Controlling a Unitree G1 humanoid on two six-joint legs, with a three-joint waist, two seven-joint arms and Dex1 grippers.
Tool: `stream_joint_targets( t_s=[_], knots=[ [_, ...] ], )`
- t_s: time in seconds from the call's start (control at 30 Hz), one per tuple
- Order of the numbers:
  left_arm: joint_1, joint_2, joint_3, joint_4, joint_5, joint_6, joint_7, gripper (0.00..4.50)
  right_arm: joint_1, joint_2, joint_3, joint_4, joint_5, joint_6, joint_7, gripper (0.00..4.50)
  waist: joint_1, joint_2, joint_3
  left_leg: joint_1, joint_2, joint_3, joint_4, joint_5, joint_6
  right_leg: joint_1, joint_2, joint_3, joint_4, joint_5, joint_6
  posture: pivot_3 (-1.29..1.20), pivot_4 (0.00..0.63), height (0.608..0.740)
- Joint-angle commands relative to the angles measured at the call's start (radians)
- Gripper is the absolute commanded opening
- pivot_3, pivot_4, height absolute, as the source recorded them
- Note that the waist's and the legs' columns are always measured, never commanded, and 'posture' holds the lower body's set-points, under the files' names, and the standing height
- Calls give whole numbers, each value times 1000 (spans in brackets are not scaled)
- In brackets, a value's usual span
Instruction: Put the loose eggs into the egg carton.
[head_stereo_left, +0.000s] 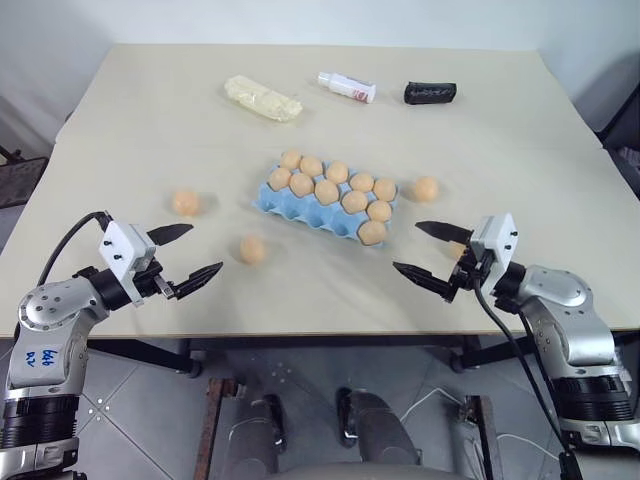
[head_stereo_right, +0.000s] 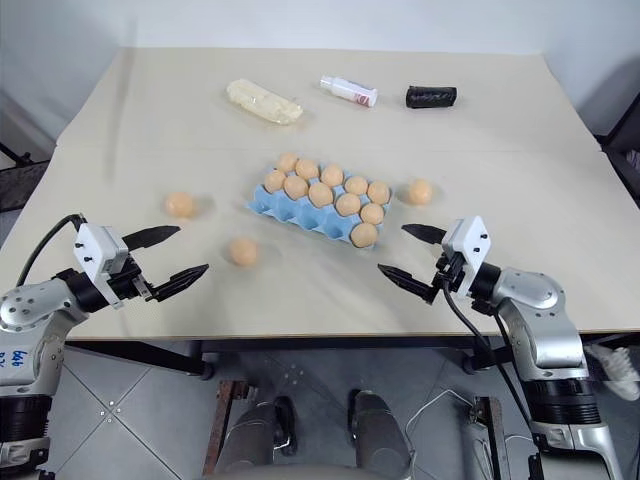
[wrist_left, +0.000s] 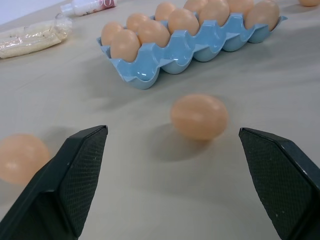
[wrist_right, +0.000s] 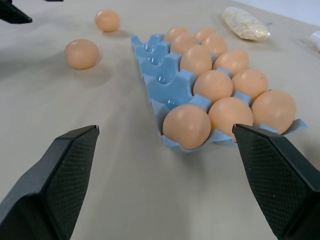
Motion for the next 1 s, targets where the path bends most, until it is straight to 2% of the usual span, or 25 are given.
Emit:
stream_joint_targets(
  t_s=[0.03,0.13,0.27,0.47,0.63,0.8,1.0],
  knots=[
    [0,3,19,-53,-37,13,-12,4486,-14,5,-24,-5,0,-34,-15,4500,0,0,0,0,0,0,0,0,0,0,0,0,0,0,0,0,150,740],
    [-48,-38,5,-82,-96,67,2,4486,6,-12,-68,-24,8,-33,-44,4500,2,0,0,0,0,0,0,0,0,0,0,0,0,1,2,0,150,740],
    [-115,-58,-72,-85,-100,79,-57,4486,97,-28,-172,-77,25,-19,-112,4500,12,0,0,0,-1,-1,2,0,0,1,0,-1,0,2,3,0,150,740],
    [-218,-94,-221,-3,-4,-27,-159,4486,356,22,-371,-157,20,-64,-251,4500,30,0,0,0,-2,0,2,0,1,2,0,0,0,2,4,0,150,740],
    [-273,-157,-302,87,39,-89,-196,4486,500,90,-416,-188,1,-103,-323,4500,21,1,-1,1,-3,-1,6,0,1,3,2,0,1,2,4,0,150,740],
    [-294,-175,-323,130,48,-115,-236,4486,470,87,-358,-179,-32,-64,-365,4500,-4,1,-1,2,-3,-2,10,1,3,3,4,-1,1,2,0,0,150,740],
    [-289,-187,-327,126,47,-125,-246,4486,330,25,-272,-89,-69,12,-346,4500,-17,1,-1,0,-4,-2,16,0,5,5,2,0,-3,6,-2,0,150,740]
  ],
)
